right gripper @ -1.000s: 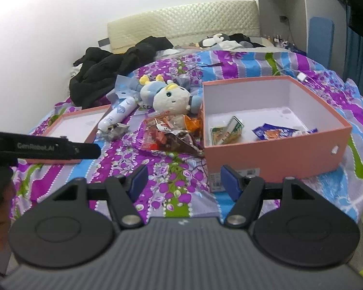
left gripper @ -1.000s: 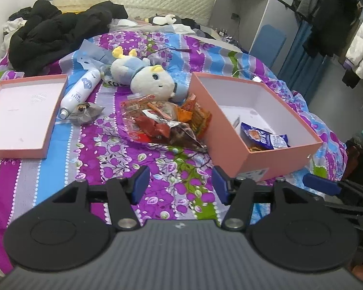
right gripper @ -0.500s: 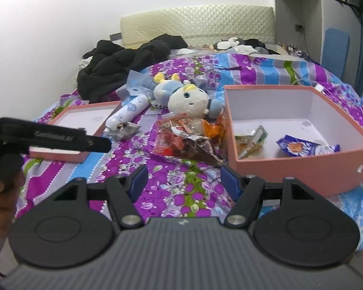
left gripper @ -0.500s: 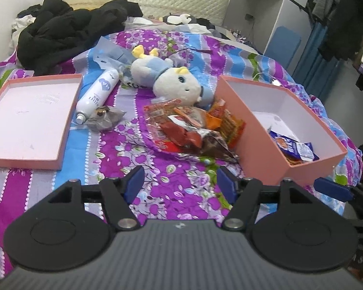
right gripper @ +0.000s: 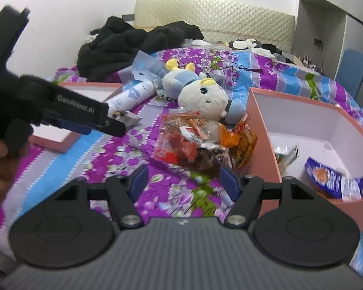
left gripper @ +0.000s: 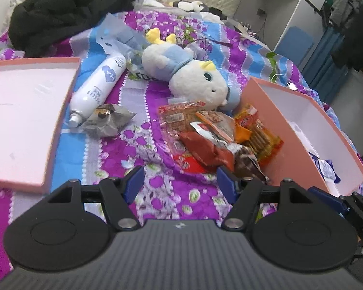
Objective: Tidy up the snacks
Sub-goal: 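Lower the left tool onto the brown-red wrapper while the right tool reaches the white shrimp bag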
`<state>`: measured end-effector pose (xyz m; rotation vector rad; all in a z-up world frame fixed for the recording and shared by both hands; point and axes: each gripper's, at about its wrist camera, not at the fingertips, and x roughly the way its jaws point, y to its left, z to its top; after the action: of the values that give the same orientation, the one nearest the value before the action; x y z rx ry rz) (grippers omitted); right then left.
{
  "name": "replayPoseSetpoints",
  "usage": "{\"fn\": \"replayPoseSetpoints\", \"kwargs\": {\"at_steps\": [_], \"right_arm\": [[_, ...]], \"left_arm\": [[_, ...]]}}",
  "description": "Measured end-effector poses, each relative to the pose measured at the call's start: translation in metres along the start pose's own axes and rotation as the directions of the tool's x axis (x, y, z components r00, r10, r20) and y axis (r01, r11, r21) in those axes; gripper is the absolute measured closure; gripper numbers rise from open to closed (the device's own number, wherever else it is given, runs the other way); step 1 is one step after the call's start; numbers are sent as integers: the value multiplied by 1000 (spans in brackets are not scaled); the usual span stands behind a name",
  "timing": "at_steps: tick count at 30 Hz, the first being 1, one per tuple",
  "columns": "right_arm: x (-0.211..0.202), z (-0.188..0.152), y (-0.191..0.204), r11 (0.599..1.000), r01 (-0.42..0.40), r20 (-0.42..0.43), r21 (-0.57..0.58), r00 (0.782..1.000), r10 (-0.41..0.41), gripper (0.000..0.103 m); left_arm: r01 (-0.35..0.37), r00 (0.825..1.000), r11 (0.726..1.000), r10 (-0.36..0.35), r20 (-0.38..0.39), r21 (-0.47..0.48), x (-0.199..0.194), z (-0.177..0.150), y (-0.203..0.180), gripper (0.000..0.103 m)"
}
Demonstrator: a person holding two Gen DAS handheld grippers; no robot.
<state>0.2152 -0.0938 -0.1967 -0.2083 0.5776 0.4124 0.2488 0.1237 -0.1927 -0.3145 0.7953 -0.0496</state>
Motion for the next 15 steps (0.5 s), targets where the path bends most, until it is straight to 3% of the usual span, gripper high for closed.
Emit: {"fn": "replayPoseSetpoints", "kwargs": {"at_steps": [7, 12, 15], "right_arm": [[62, 3, -8, 992, 67, -58, -112, 996, -73, 44], [95, 0, -10, 976, 100, -81, -195, 990, -117, 47], [111, -4, -10, 963, 122, -94, -241, 984, -149, 53]], "left_arm": [[118, 989, 991, -123, -79, -64, 64, 28, 0, 32], [193, 968, 974, -209, -140, -121, 106, 36, -6, 32], [205, 957, 967, -230, -176, -149, 128, 35, -10, 33]]}}
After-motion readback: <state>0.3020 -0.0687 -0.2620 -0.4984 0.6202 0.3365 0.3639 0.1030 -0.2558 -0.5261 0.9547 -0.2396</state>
